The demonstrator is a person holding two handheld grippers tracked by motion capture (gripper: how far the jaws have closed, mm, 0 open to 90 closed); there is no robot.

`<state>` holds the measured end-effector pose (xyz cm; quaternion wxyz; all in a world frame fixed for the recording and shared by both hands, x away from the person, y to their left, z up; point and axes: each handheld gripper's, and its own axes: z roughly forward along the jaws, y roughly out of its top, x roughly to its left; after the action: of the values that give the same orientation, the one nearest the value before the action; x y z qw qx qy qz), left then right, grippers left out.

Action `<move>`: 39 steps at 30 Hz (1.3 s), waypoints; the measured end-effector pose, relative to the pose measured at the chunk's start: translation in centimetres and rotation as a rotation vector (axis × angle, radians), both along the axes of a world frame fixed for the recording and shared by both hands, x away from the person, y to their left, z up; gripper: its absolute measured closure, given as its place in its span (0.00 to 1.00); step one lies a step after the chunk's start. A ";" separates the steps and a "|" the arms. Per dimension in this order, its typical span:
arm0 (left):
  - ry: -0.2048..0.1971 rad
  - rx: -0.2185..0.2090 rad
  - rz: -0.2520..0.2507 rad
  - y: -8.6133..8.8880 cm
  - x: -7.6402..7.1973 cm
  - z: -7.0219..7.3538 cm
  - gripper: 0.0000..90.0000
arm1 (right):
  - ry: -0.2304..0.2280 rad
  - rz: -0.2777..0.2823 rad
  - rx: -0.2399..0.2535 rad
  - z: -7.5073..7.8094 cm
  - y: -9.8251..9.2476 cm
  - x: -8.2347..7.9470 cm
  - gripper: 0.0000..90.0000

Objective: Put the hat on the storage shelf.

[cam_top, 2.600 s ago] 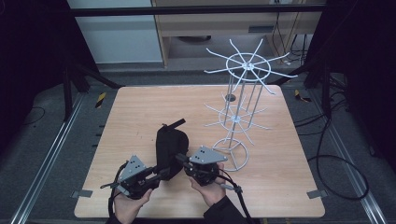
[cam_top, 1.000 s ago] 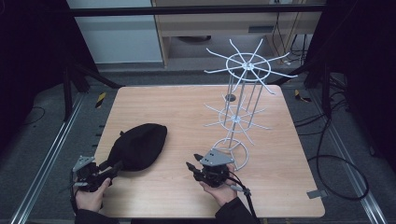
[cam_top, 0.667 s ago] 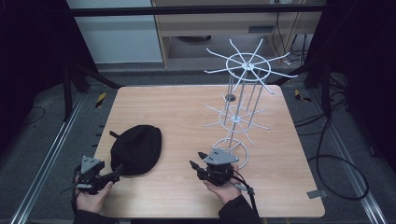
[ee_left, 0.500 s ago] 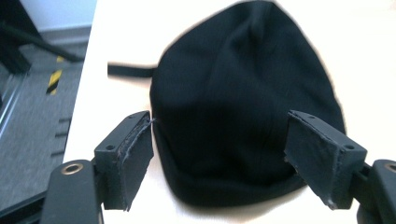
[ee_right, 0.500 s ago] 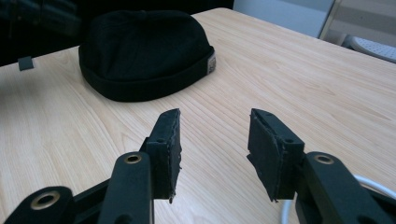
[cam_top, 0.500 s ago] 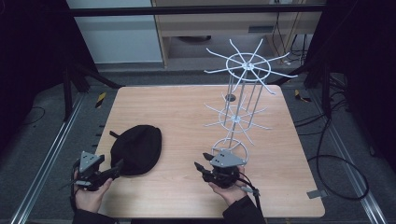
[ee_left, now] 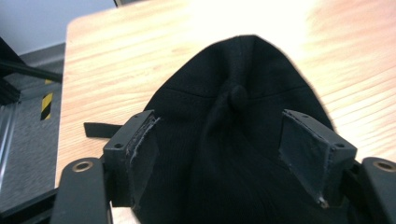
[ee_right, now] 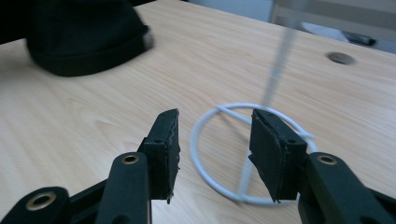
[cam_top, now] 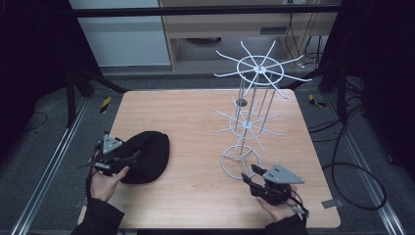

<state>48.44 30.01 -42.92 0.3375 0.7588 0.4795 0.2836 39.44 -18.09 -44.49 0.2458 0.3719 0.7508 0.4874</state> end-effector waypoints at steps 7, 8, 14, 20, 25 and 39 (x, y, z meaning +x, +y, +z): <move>0.118 0.018 -0.012 -0.2 2.1 -1.6 0.54 | 0.010 -0.132 0.021 -0.6 -4.9 0.6 0.59; 0.118 0.018 -0.012 -0.2 2.1 -1.6 0.58 | 0.010 -0.132 0.021 -0.6 -4.9 0.6 0.59; 0.140 -0.026 -0.013 -0.2 2.2 -1.8 0.87 | 0.052 -0.201 0.015 -1.7 -6.9 1.4 0.60; 0.057 -0.101 -0.028 0.0 1.1 -0.5 0.96 | 0.067 -0.236 0.010 -2.2 -8.1 1.7 0.60; -0.015 -0.161 -0.051 0.2 -0.2 0.9 0.96 | 0.066 -0.252 0.020 -2.3 -8.6 1.6 0.60; -0.148 -0.280 -0.215 -1.6 -3.8 7.1 0.96 | 0.074 -0.255 0.006 -2.8 -8.8 1.9 0.60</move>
<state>44.62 28.41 -35.86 0.5025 0.7284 0.4042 0.2315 41.31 -26.94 -47.34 0.2770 0.4829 0.7043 0.4405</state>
